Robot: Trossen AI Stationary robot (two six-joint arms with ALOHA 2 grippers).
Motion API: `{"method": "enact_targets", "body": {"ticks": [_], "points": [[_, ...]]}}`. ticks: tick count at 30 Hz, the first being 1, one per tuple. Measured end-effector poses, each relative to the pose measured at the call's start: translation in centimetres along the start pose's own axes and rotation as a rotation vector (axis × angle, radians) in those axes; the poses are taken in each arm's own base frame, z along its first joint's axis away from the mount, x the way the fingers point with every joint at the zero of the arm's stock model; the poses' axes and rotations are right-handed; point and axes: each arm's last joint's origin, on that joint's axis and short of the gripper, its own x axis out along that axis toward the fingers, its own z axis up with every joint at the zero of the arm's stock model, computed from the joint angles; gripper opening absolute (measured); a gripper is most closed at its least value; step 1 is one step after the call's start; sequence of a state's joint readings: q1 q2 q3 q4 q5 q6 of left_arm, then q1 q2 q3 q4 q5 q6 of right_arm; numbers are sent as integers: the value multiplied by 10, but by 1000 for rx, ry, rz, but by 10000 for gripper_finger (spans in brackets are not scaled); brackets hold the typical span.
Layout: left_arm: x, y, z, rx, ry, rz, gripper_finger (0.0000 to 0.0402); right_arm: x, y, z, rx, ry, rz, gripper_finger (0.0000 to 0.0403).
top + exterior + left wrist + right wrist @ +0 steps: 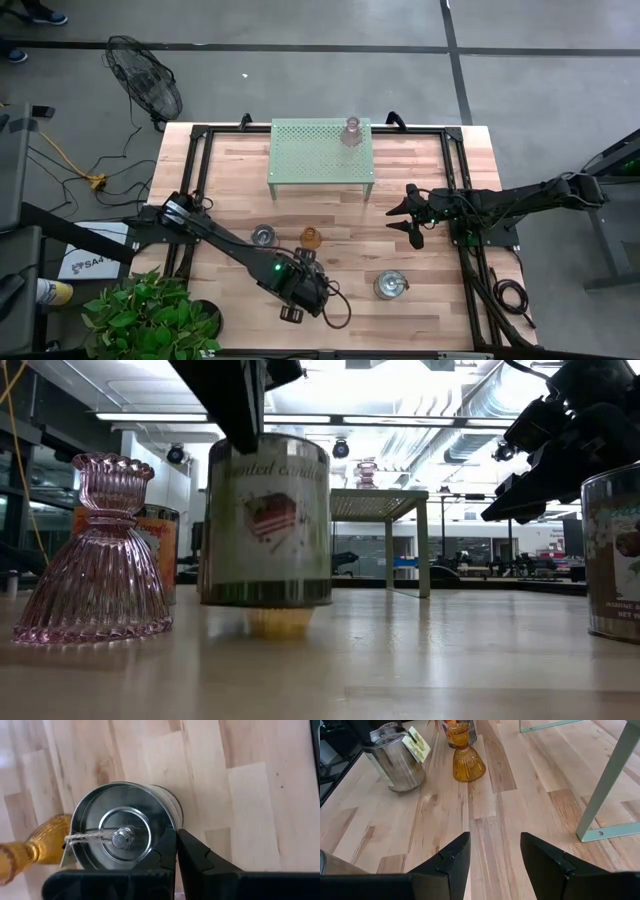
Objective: Pick & Place candle stick holders
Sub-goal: Put the bottom left silver scented candle on the shelf
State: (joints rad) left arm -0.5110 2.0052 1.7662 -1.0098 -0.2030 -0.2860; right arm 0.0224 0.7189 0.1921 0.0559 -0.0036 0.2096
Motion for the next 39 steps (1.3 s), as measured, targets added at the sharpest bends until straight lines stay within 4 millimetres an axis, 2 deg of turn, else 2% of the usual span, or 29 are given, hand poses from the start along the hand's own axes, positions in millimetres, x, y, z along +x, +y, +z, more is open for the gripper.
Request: {"method": "enact_targets", "body": {"ticks": [24,30,39], "points": [[-6,2,1,-46,-6,20,0,0,0,0,0,0,0,167],[-20,3,6,-63,-24,21,0,0,0,0,0,0,0,167],[-56,10,14,-70,-31,47,0,0,0,0,0,0,0,167]]}}
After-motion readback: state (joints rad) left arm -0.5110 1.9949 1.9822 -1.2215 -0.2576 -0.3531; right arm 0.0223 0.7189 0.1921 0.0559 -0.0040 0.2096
